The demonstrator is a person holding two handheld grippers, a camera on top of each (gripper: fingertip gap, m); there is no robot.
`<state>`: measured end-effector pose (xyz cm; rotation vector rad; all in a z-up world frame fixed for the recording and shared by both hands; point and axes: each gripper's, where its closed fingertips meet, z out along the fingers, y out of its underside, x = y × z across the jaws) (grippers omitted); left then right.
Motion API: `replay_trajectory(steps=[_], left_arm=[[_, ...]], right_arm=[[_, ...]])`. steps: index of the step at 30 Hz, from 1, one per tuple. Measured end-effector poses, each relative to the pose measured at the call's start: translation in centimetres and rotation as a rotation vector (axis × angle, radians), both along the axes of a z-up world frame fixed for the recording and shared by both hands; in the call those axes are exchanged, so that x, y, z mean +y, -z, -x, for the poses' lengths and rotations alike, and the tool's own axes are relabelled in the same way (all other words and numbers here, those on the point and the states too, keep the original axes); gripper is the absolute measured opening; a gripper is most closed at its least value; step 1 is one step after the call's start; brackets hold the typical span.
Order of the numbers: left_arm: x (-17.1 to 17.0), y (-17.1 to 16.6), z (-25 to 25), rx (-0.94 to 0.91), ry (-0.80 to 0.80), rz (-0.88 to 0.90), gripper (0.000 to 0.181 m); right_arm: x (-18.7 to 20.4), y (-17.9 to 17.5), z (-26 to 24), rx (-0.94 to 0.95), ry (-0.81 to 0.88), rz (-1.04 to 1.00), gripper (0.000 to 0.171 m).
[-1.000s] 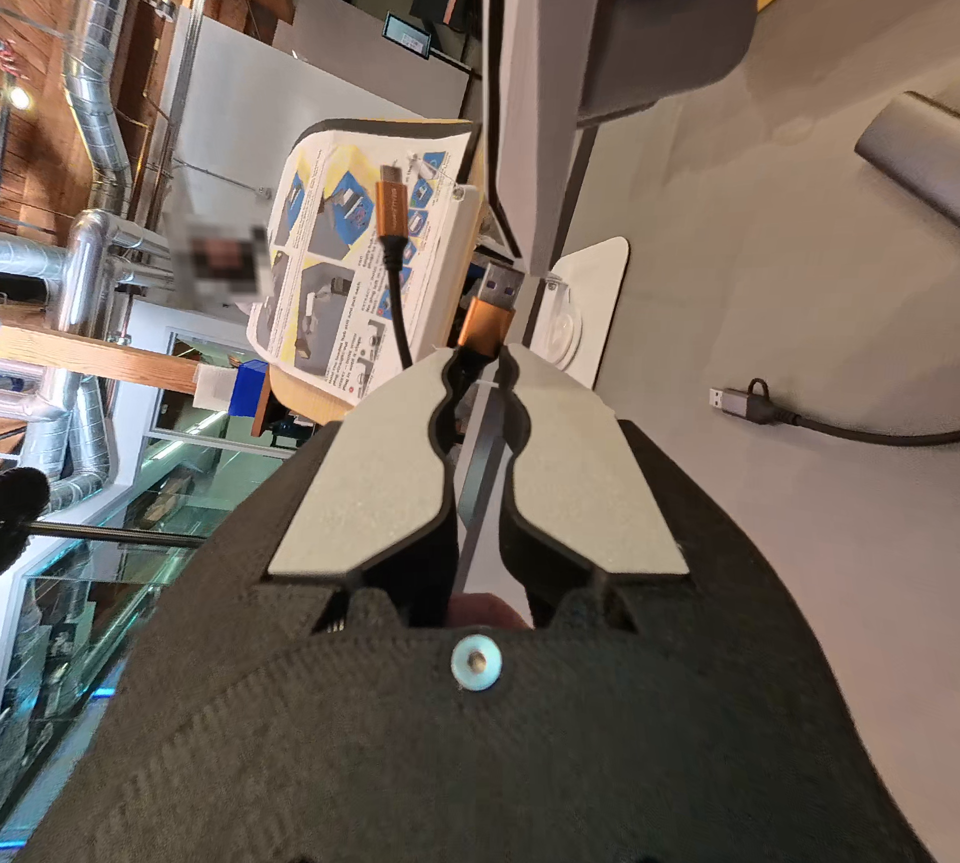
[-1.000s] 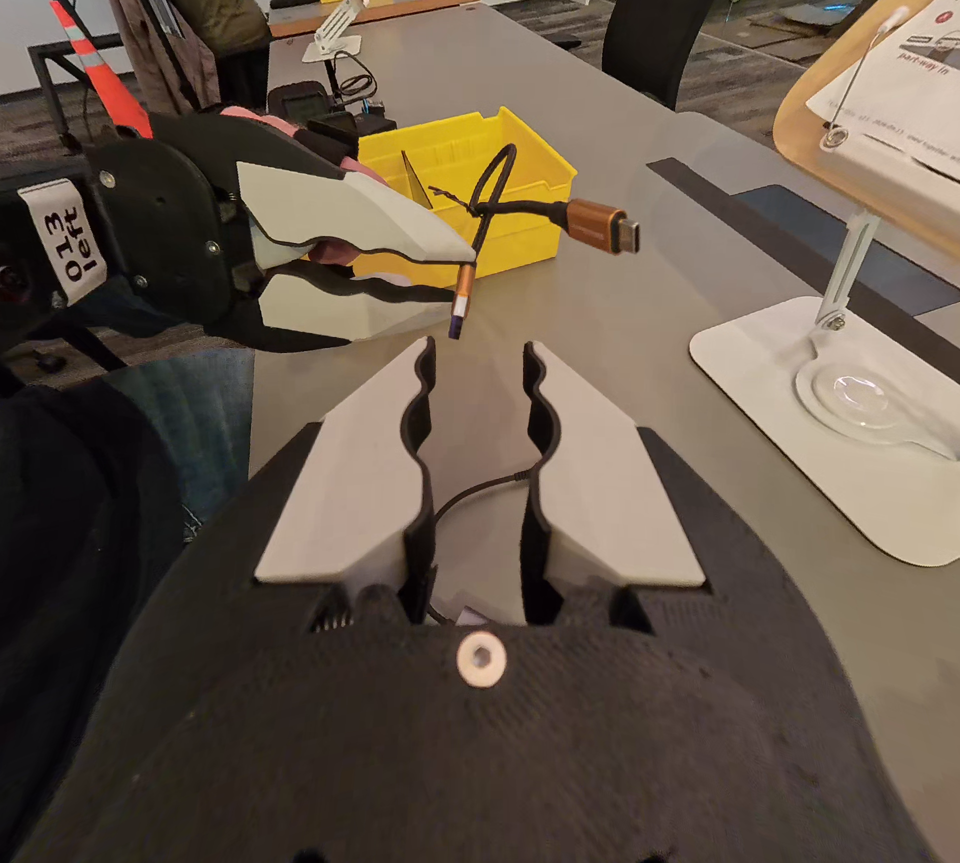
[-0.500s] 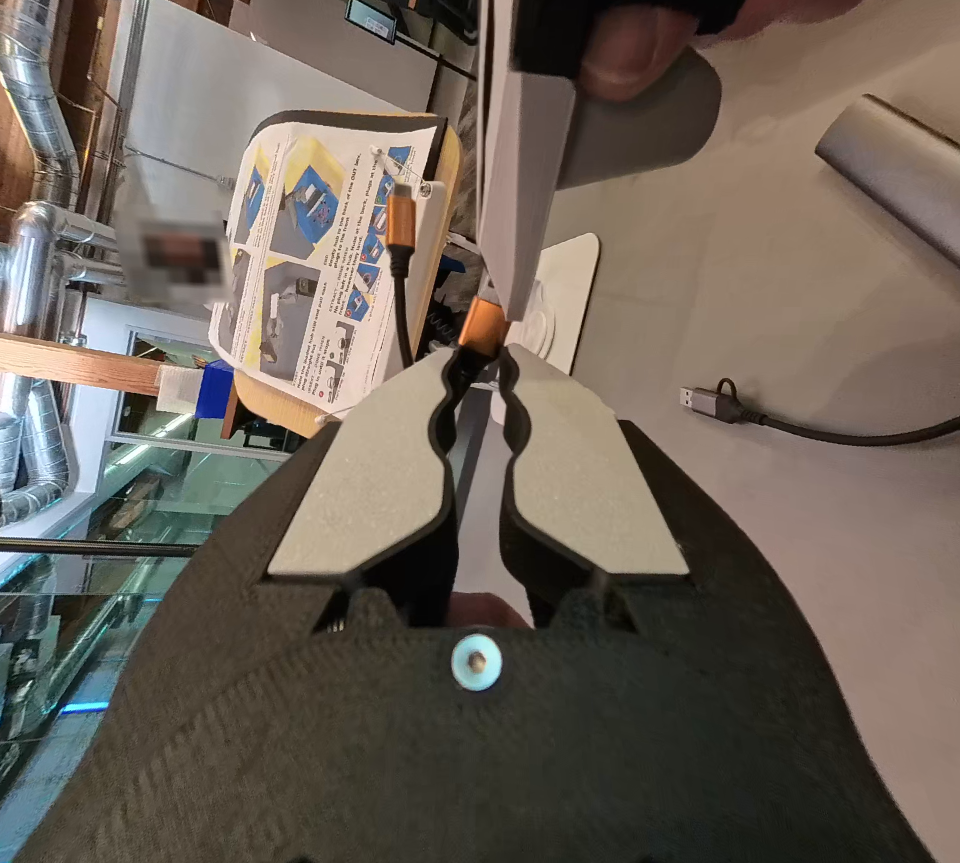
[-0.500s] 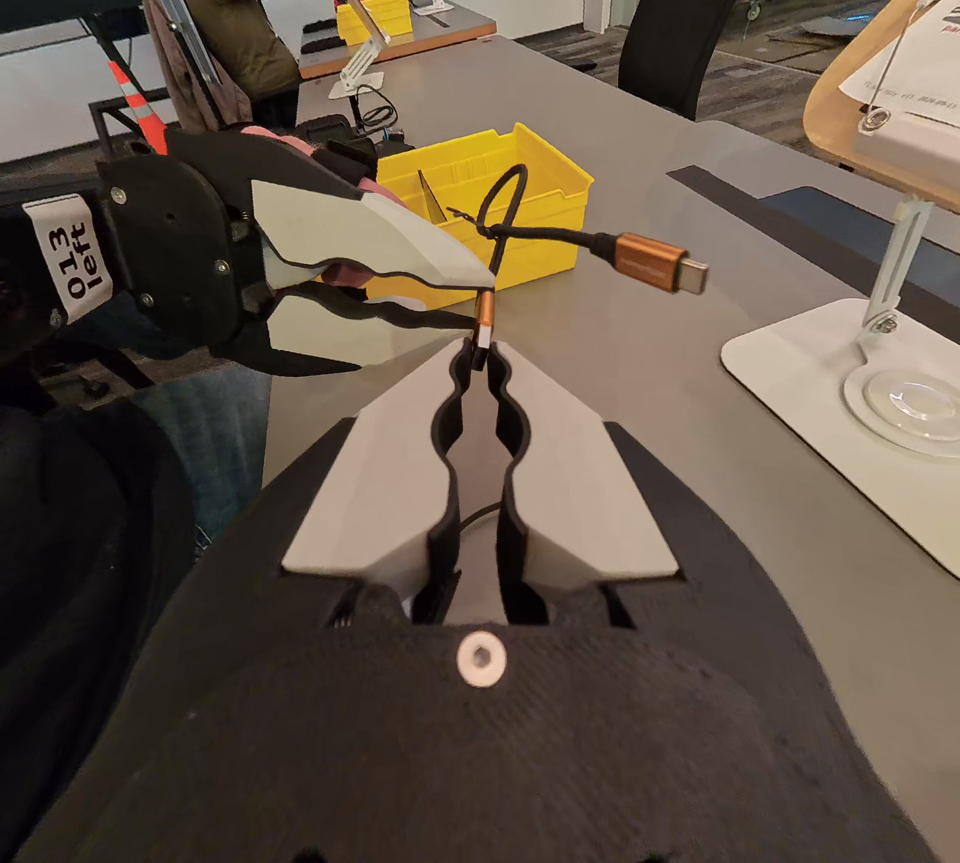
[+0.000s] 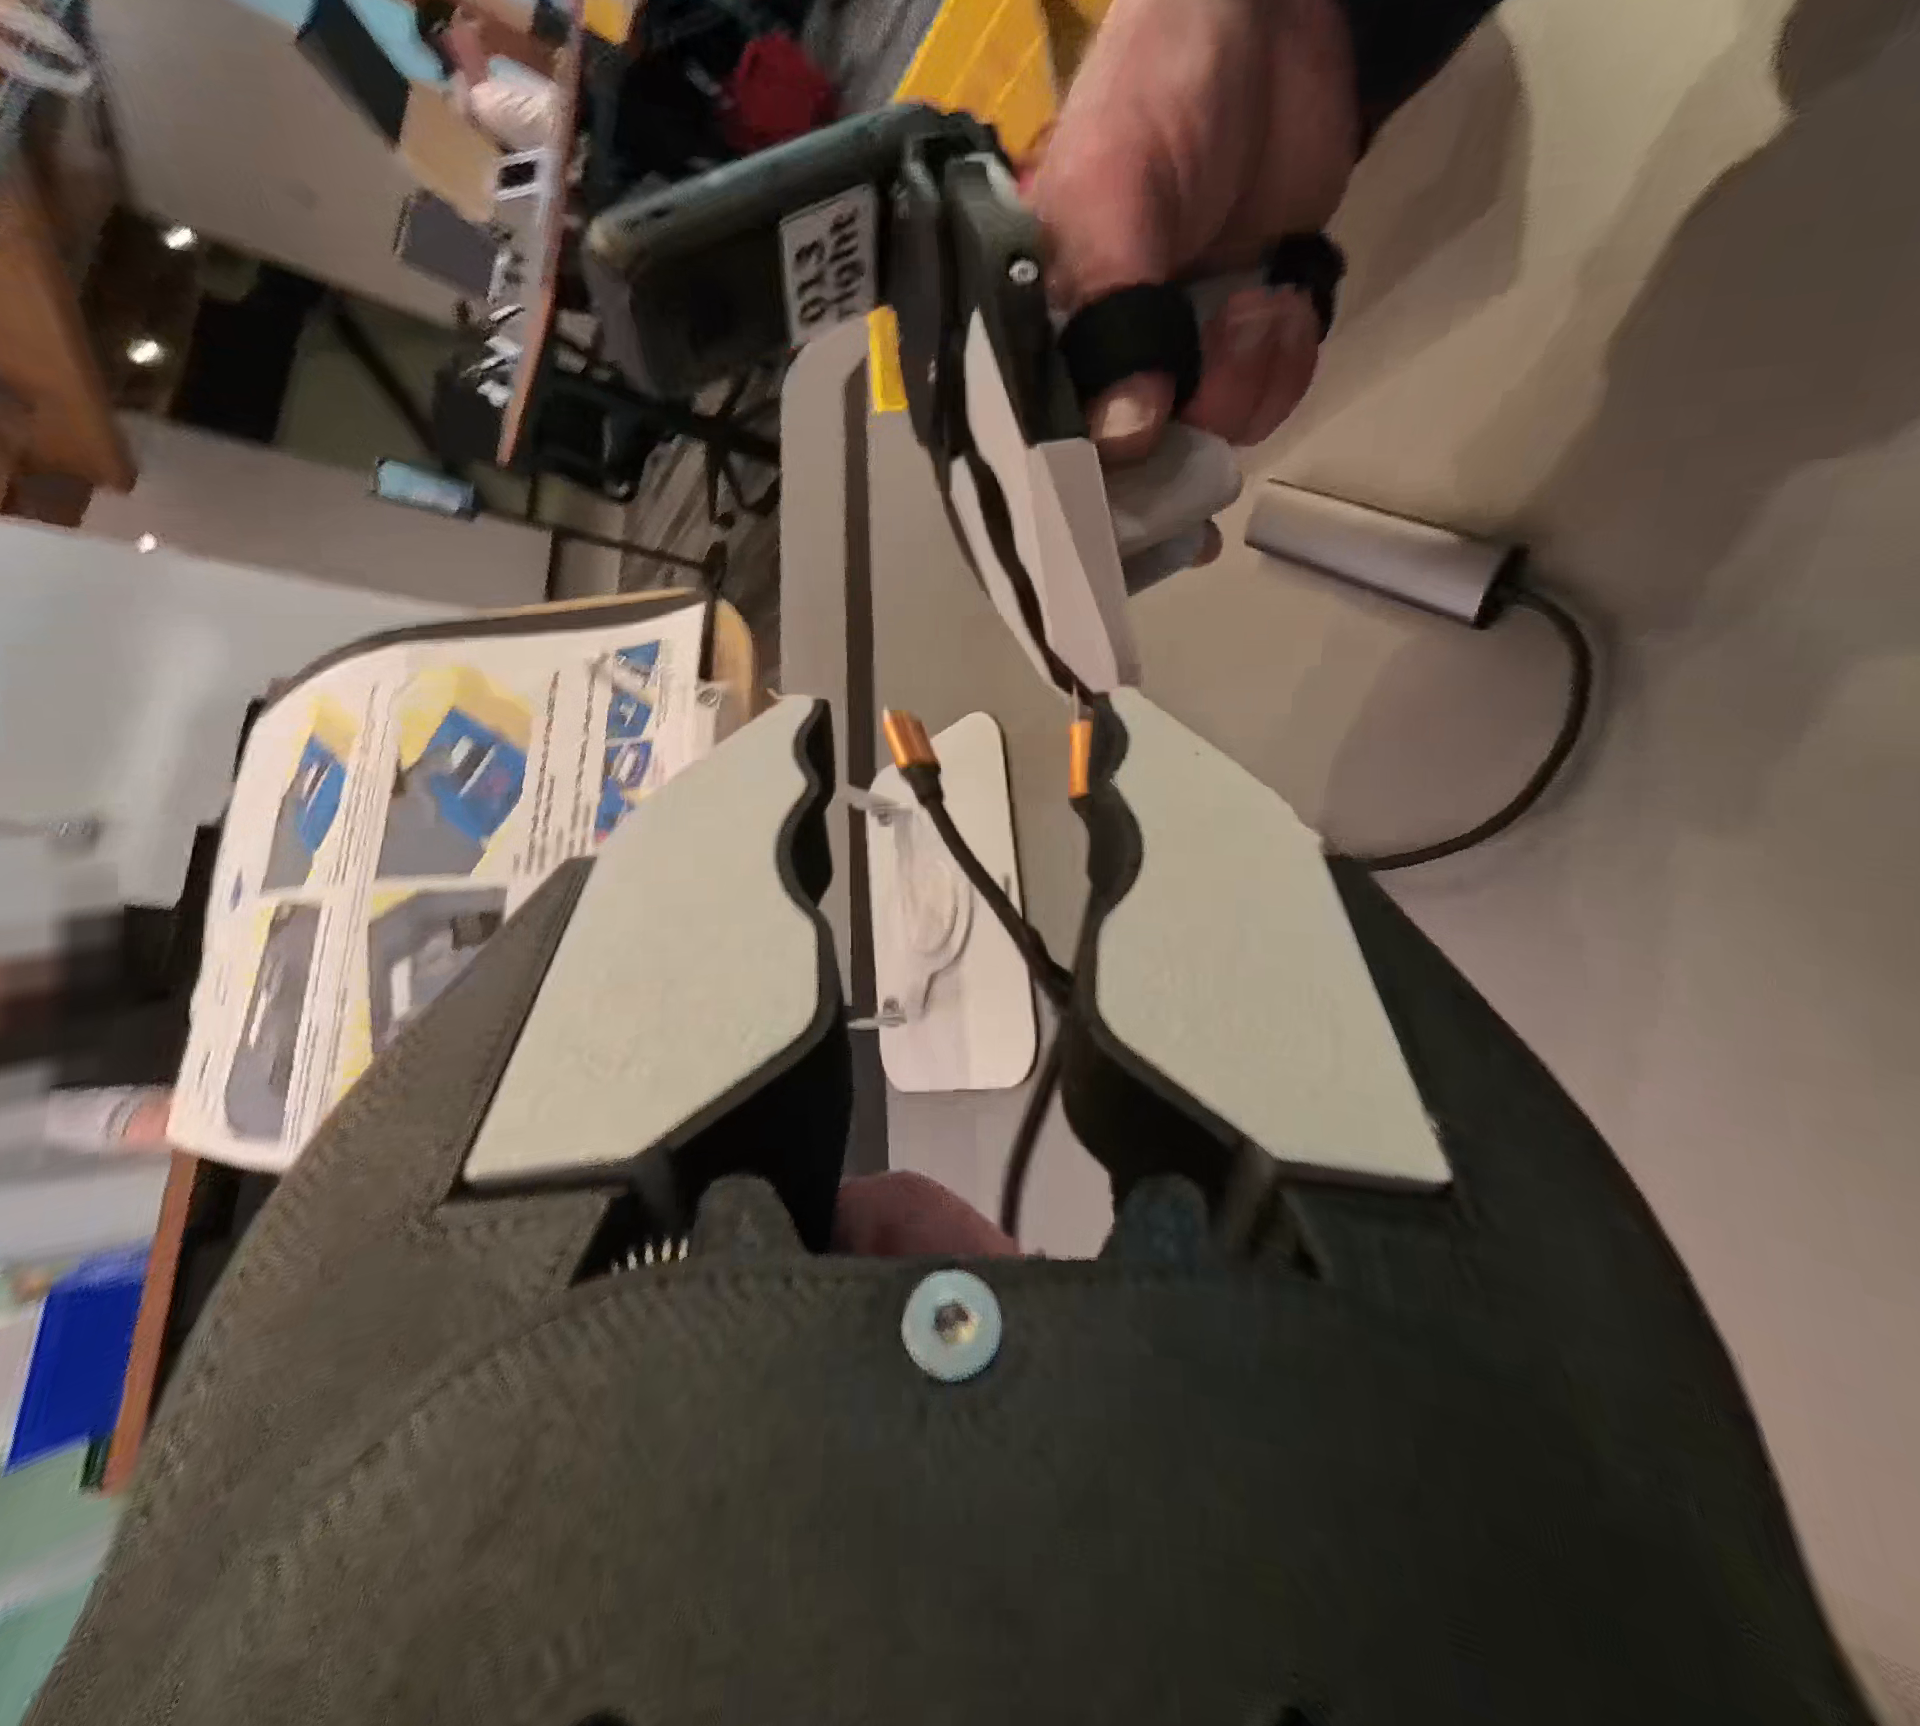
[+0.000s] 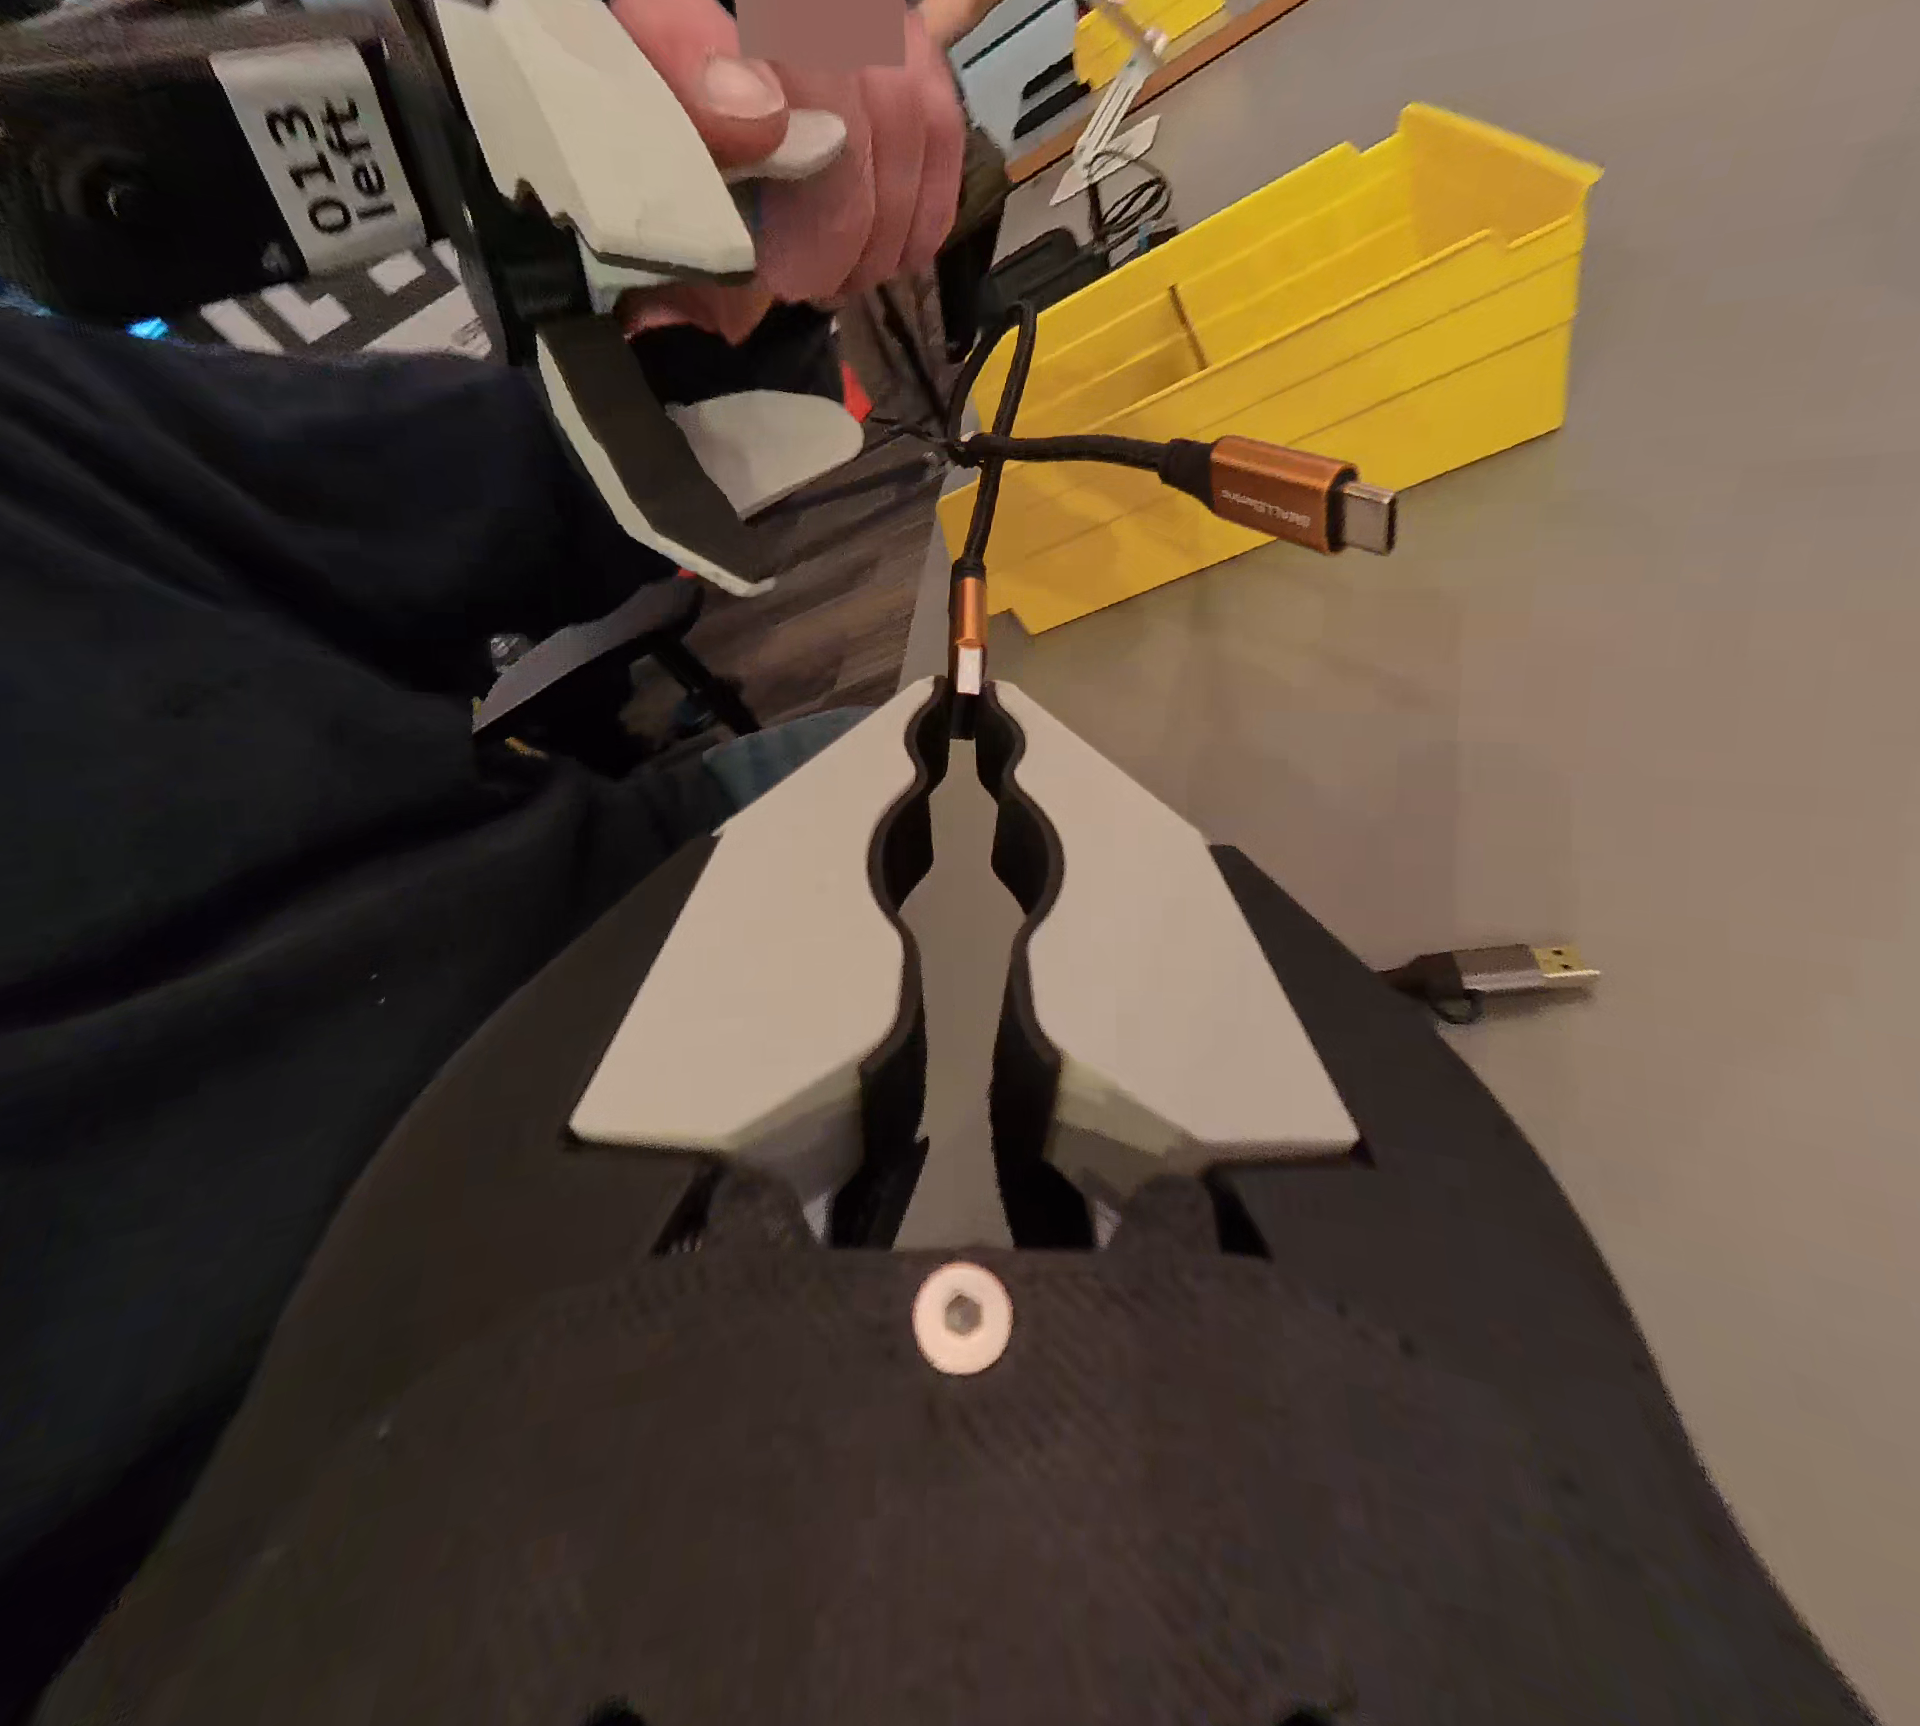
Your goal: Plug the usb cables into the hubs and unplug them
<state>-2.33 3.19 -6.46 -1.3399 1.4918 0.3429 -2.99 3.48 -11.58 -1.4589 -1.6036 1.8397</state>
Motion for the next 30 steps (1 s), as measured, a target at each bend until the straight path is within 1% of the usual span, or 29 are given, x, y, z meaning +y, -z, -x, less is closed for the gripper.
replay_trajectory(steps=[4, 5, 7, 9, 12, 14, 17, 21, 26, 30], left_arm=[[-0.2, 1.7, -0.8, 0.091, 0.109, 0.162, 0.05], [-0.2, 2.3, -0.7, 0.095, 0.114, 0.196, 0.051], [0.0, 3.0, -0.3, 0.071, 0.123, 0.211, 0.049], [0.3, 3.1, -0.1, 0.013, 0.119, 0.193, 0.045], [0.2, 2.1, -0.7, -0.167, 0.12, 0.159, 0.037], [-0.1, 1.7, -0.8, -0.28, 0.118, 0.144, 0.033], [-0.6, 2.2, -0.9, -0.378, 0.11, 0.147, 0.03], [-1.4, 3.2, -1.5, -0.44, 0.129, 0.173, 0.027], [-2.6, 3.6, -2.4, -0.463, 0.167, 0.178, 0.016], [-3.1, 3.8, -2.9, -0.506, 0.178, 0.185, 0.015]], right_arm=[[-1.4, -0.6, 0.1, 0.027, -0.075, 0.021, 0.002], [-1.6, -1.0, 0.0, 0.046, -0.085, 0.034, 0.002], [-1.8, -2.1, -0.5, 0.094, -0.103, 0.073, 0.002], [-1.8, -2.7, -1.0, 0.125, -0.111, 0.097, 0.002], [-1.9, -3.2, -1.7, 0.156, -0.127, 0.17, 0.002], [-1.9, -3.0, -2.0, 0.16, -0.142, 0.222, 0.002], [-2.1, -2.5, -2.3, 0.159, -0.167, 0.264, 0.002], [-3.0, -1.9, -2.6, 0.146, -0.219, 0.297, 0.002], [-3.6, -1.5, -3.0, 0.136, -0.267, 0.33, 0.002], [-4.0, -1.4, -3.4, 0.126, -0.301, 0.345, 0.002]])
